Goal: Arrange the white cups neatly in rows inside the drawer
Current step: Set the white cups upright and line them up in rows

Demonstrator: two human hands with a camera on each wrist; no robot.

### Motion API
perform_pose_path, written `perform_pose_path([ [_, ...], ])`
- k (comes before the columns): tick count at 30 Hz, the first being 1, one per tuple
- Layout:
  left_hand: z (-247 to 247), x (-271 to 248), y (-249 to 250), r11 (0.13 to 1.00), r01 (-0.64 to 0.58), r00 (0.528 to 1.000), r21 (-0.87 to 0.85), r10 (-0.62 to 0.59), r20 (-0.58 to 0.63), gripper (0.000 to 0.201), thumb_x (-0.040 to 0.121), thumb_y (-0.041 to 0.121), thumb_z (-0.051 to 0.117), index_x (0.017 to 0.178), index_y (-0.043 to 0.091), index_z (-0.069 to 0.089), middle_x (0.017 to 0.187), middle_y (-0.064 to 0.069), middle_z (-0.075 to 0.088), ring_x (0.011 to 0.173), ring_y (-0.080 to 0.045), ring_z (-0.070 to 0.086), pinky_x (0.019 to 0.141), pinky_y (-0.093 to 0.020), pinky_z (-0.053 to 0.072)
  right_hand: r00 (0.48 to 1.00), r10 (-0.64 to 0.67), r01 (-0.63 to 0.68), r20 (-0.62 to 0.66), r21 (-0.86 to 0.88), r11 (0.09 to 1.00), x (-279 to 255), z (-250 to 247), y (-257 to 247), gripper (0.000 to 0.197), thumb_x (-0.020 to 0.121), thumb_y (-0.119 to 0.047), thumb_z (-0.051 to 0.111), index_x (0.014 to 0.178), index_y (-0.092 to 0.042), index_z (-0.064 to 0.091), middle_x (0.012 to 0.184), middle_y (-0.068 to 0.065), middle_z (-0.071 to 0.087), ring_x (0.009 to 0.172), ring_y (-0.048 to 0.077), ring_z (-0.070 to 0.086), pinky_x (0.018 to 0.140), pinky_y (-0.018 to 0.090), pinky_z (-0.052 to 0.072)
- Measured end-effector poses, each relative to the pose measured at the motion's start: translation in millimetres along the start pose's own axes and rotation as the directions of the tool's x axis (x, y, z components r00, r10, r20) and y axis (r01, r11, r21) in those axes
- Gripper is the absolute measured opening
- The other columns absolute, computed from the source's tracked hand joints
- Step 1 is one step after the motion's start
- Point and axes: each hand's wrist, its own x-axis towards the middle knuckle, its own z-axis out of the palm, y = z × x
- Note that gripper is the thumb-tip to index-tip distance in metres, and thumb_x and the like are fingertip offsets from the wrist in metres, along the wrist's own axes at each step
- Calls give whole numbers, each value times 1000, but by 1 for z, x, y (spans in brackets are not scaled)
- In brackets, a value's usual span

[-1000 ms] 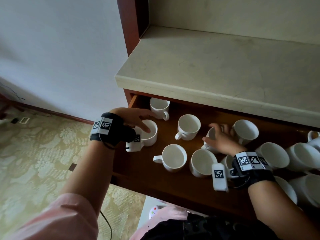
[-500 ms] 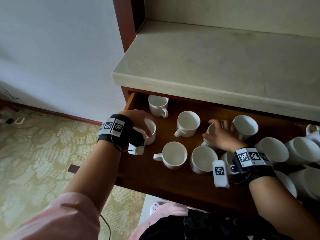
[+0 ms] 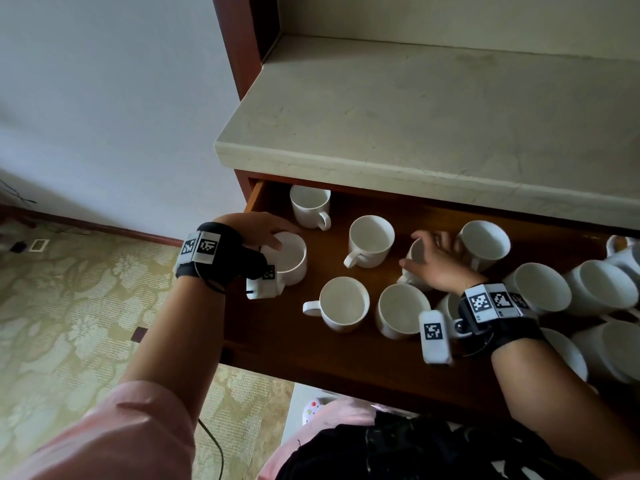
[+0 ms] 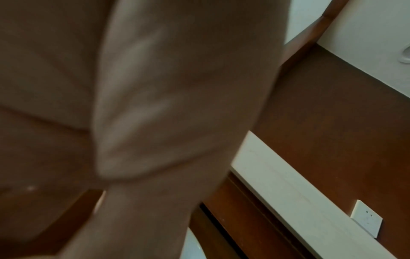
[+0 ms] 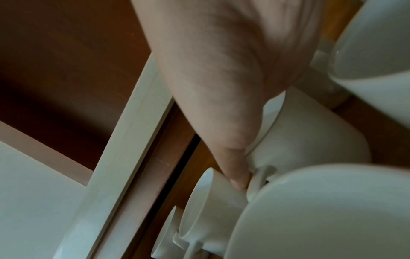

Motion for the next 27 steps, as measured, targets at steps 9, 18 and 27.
perform_pose_path([
  [9, 0, -3, -3, 999, -26, 999, -19, 25, -24, 63, 89, -11, 44, 140, 25, 45, 138, -2, 51, 108, -14, 48, 87, -23, 41, 1000, -1, 1, 8, -1, 1000, -3, -2, -2, 61, 89, -50, 53, 140, -30, 26, 143, 9, 16, 136, 37, 11, 111, 50, 15],
  [18, 5, 2, 0, 994, 47, 995, -97, -55, -79, 44, 98, 6, 44, 139, 22, 48, 132, -10, 54, 122, -31, 50, 92, -30, 44, 1000, -7, 7, -6, -1, 1000, -2, 0, -2, 60, 89, -50, 54, 139, -29, 28, 141, 9, 19, 134, 37, 13, 110, 49, 16],
  [27, -7, 7, 39, 956, -280, 948, -83, 262, -181, 33, 89, 23, 64, 121, 26, 63, 124, 6, 64, 112, -7, 59, 101, -25, 42, 999, 30, -30, 32, -1, 1000, -2, -2, -3, 61, 88, -51, 52, 139, -31, 25, 144, 9, 16, 137, 37, 9, 110, 51, 16],
])
